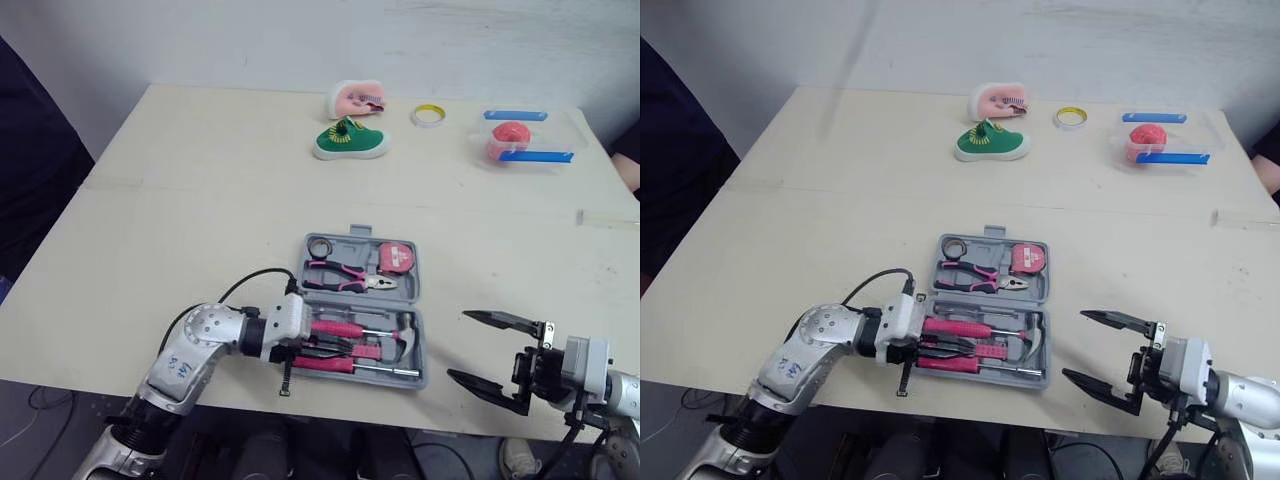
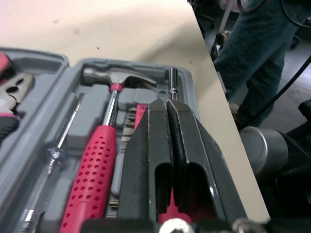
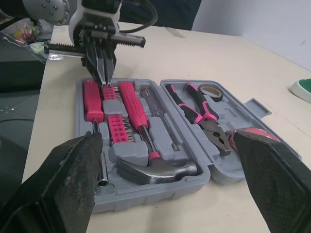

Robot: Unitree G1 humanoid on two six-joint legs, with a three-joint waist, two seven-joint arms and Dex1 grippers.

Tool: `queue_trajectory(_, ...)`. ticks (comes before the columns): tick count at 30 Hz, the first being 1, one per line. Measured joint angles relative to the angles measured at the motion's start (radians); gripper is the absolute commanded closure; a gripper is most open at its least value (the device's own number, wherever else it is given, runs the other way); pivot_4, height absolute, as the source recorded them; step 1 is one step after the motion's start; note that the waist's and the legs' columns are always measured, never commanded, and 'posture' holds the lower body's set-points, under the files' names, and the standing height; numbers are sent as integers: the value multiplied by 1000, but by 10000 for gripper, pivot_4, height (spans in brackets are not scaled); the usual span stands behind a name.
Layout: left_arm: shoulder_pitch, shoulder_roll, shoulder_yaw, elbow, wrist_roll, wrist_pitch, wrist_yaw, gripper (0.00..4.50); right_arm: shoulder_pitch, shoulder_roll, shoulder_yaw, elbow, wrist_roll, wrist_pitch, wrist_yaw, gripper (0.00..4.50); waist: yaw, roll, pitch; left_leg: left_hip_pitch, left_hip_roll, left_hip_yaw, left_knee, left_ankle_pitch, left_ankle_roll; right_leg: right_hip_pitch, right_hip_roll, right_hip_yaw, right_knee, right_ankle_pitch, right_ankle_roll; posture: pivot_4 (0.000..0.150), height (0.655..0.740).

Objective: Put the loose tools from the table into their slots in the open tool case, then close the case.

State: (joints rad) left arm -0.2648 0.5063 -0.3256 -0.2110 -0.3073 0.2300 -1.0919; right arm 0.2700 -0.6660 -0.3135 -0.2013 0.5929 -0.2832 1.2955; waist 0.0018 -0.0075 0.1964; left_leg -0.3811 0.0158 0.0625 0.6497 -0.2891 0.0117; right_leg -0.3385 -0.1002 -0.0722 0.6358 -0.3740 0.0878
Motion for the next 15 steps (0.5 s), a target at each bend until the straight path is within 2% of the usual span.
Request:
queue_trajectory(9, -21, -6, -39, 61, 46, -45, -33, 44607, 39, 0, 2, -35, 1, 22, -2, 0, 0, 0, 0, 1, 0, 0, 0, 0, 0, 0, 0, 0, 0, 0, 0, 1500, 7400)
queue_trajectory(15, -22, 1, -72, 38, 91, -20, 5, 44607, 37, -3, 1, -37, 0, 32, -17, 0, -1, 2, -2, 14, 1, -1, -3, -4, 1, 16, 0, -1, -7, 0, 0, 1500, 7400)
